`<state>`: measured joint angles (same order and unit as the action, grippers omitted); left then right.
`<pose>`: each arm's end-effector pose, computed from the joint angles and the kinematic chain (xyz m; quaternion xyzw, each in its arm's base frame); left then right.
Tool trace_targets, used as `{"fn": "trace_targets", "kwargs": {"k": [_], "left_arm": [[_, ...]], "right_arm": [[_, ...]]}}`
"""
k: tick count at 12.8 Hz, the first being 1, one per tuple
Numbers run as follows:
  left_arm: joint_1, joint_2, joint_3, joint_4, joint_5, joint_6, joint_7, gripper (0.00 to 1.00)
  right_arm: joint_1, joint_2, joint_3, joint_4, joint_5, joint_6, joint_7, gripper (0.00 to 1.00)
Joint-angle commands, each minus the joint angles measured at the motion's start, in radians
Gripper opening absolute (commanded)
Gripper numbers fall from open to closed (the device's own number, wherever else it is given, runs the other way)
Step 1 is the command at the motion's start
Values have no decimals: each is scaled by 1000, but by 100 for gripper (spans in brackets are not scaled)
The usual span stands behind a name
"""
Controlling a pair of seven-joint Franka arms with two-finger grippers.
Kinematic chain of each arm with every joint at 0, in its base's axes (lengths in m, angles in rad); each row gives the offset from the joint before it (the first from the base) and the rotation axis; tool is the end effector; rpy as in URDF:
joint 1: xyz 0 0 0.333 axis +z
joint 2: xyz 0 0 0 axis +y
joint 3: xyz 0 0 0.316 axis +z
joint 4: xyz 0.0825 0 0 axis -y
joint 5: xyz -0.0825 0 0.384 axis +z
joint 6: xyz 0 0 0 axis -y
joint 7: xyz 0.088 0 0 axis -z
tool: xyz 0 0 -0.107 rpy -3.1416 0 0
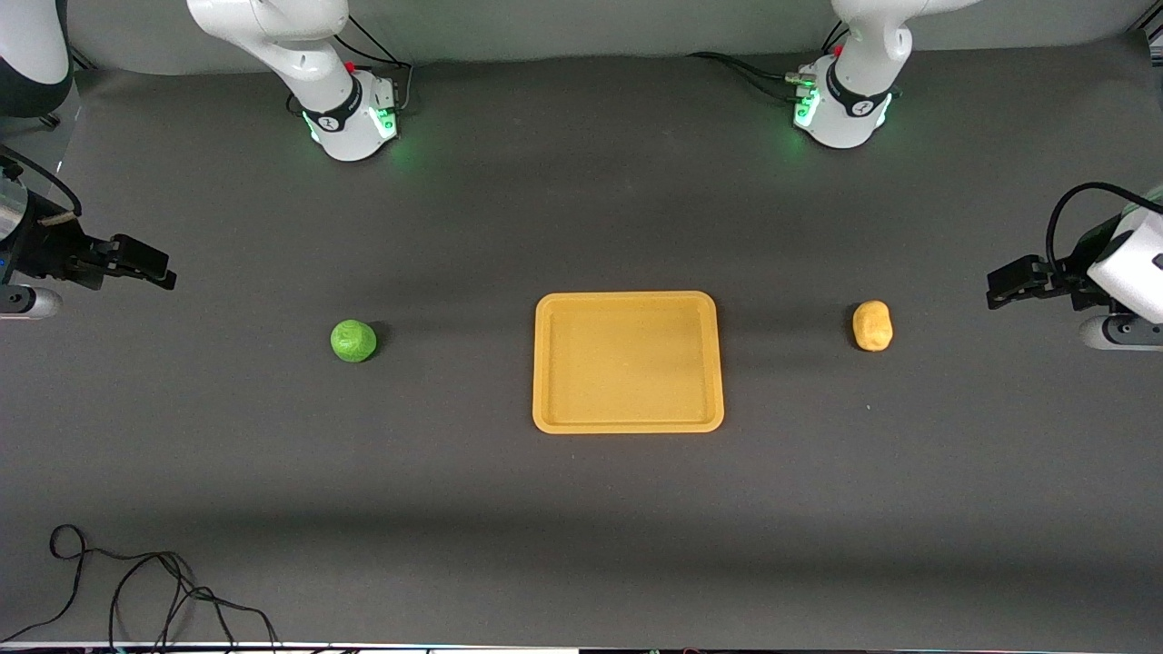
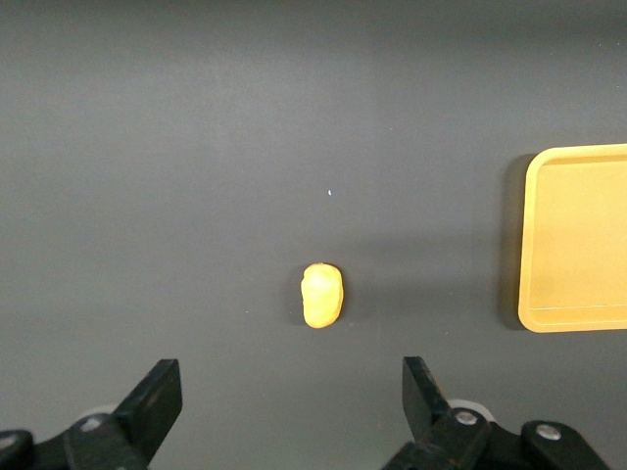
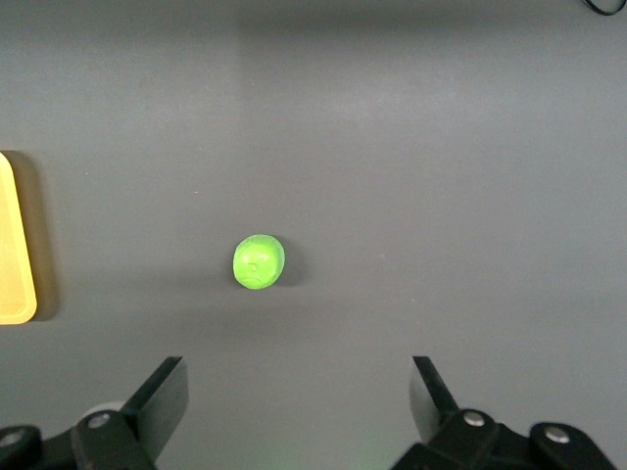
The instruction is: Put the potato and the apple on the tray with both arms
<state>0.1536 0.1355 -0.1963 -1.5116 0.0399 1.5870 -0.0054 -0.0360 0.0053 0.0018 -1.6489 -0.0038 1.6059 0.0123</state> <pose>0.5943 -0.0137 0.5773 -0.9994 0.0190 0.0286 0.0074 0.5561 -0.0194 0.5877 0.9994 -0.0231 -0.0242 0.0016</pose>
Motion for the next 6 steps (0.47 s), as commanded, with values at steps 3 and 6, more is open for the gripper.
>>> {"fn": "trace_targets", "kwargs": {"k": [3, 6], "left_arm": [[-5, 3, 2, 7, 0, -19, -10, 100], [7, -48, 6, -127, -2, -28, -1, 100]], "right_arm": [[1, 18, 3, 34, -15, -23, -15, 100], [1, 21, 3, 34, -13, -23, -12, 100]]}}
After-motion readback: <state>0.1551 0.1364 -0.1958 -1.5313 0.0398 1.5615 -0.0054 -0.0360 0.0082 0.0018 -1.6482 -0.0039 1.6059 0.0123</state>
